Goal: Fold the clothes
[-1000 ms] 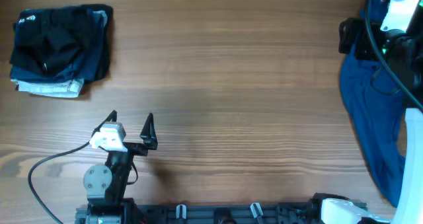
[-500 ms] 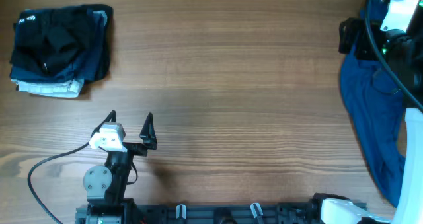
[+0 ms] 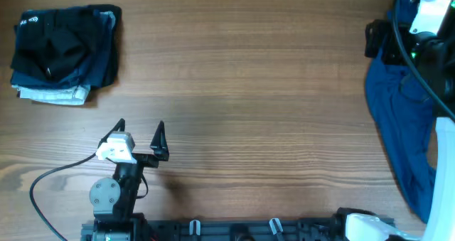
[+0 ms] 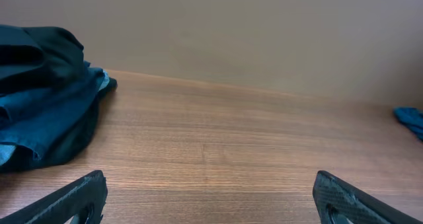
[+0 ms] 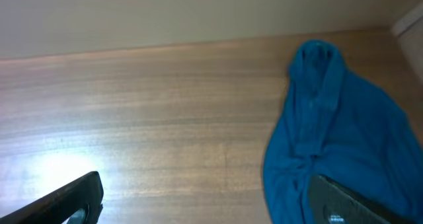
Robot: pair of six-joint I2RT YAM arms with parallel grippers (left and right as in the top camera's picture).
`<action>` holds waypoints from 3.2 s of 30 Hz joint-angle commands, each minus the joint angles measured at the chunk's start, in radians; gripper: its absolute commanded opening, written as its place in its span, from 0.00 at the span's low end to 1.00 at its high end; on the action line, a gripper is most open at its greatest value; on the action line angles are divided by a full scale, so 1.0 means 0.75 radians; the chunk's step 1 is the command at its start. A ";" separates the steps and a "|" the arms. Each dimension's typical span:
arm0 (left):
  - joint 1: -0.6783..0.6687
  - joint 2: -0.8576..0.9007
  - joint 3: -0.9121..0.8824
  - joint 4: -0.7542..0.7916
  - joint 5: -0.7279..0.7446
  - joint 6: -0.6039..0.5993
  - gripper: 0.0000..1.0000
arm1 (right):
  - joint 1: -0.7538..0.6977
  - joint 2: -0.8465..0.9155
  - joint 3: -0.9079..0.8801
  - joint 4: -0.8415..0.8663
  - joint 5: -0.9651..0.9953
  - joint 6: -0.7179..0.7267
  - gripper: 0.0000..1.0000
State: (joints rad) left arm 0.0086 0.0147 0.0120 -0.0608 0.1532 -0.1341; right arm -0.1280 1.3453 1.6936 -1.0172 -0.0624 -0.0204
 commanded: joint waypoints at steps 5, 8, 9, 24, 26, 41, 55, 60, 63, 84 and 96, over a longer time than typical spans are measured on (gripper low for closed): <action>0.010 -0.011 -0.008 -0.005 -0.018 -0.011 1.00 | 0.009 -0.606 -0.844 0.964 -0.214 0.304 1.00; 0.010 -0.011 -0.008 -0.005 -0.018 -0.012 1.00 | 0.009 -0.880 -1.244 1.198 -0.249 0.306 1.00; 0.010 -0.011 -0.008 -0.005 -0.018 -0.012 1.00 | 0.009 -0.966 -1.354 1.239 -0.247 0.305 1.00; 0.010 -0.011 -0.008 -0.005 -0.018 -0.012 1.00 | 0.220 -1.621 -2.205 1.522 -0.172 0.068 1.00; 0.010 -0.011 -0.008 -0.005 -0.018 -0.012 1.00 | 0.220 -1.629 -2.227 1.527 -0.171 0.068 1.00; 0.010 -0.011 -0.008 -0.005 -0.018 -0.012 1.00 | 0.220 -1.789 -2.251 1.369 -0.081 0.064 1.00; 0.010 -0.011 -0.008 -0.005 -0.018 -0.012 1.00 | 0.220 -1.789 -2.251 1.369 -0.086 0.065 1.00; 0.010 -0.011 -0.008 -0.005 -0.018 -0.012 1.00 | 0.220 -1.788 -2.251 1.369 -0.086 0.065 1.00; 0.010 -0.011 -0.008 -0.005 -0.018 -0.012 1.00 | 0.220 -1.784 -2.251 1.369 -0.086 0.066 1.00; 0.010 -0.011 -0.008 -0.005 -0.018 -0.012 1.00 | 0.220 -1.779 -2.251 1.369 -0.086 0.066 1.00; 0.010 -0.011 -0.008 -0.005 -0.018 -0.012 1.00 | 0.220 -1.779 -2.251 1.369 -0.086 0.066 1.00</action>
State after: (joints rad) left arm 0.0090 0.0139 0.0120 -0.0608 0.1528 -0.1341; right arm 0.0322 0.0193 0.0067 0.0074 -0.1448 0.0391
